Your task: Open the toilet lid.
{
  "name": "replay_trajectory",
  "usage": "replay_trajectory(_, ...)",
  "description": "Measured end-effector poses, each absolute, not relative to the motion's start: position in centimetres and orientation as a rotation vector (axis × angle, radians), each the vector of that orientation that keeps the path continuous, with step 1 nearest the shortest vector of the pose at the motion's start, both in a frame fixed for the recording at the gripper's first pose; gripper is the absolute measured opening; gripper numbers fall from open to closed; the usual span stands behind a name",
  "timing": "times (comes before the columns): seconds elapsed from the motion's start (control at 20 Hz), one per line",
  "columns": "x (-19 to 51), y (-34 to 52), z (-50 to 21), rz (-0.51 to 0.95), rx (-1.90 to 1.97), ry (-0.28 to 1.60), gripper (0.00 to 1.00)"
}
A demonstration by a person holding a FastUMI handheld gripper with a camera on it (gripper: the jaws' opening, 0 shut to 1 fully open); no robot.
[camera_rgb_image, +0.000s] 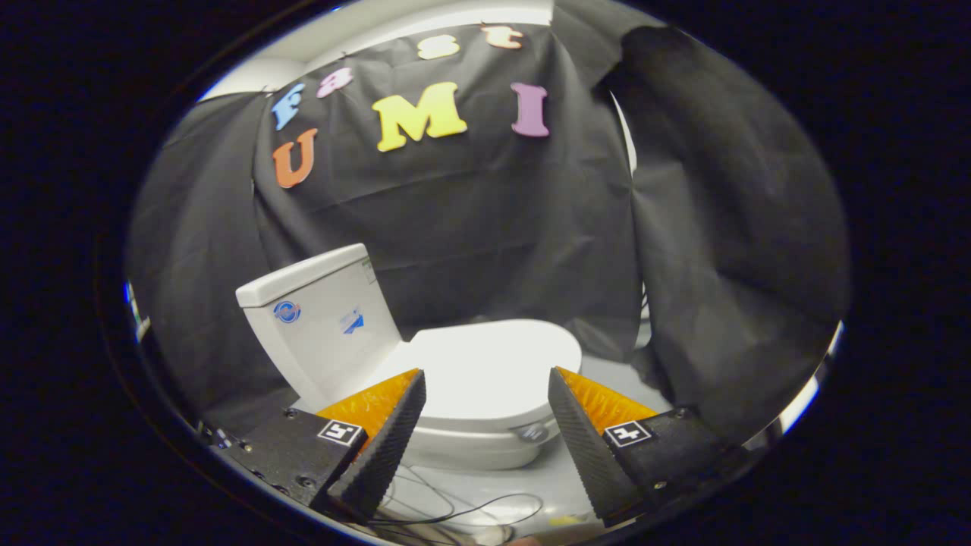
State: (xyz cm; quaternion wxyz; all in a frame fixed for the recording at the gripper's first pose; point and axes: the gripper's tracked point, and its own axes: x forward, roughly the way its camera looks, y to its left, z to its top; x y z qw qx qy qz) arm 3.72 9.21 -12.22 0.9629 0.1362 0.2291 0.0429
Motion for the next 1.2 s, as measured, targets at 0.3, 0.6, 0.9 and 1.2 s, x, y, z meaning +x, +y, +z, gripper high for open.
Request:
replay_trajectory(0.3,4.0,9.7,-16.6,0.069,0.475,0.618,0.99)
replay_trajectory(0.6,4.3,10.0,-20.1,0.069,0.621,0.71,1.0)
replay_trajectory(0.9,4.3,10.2,-23.7,0.045,0.75,0.764,0.99)
replay_trajectory(1.2,5.1,9.8,-25.6,0.014,0.812,0.773,0.99)
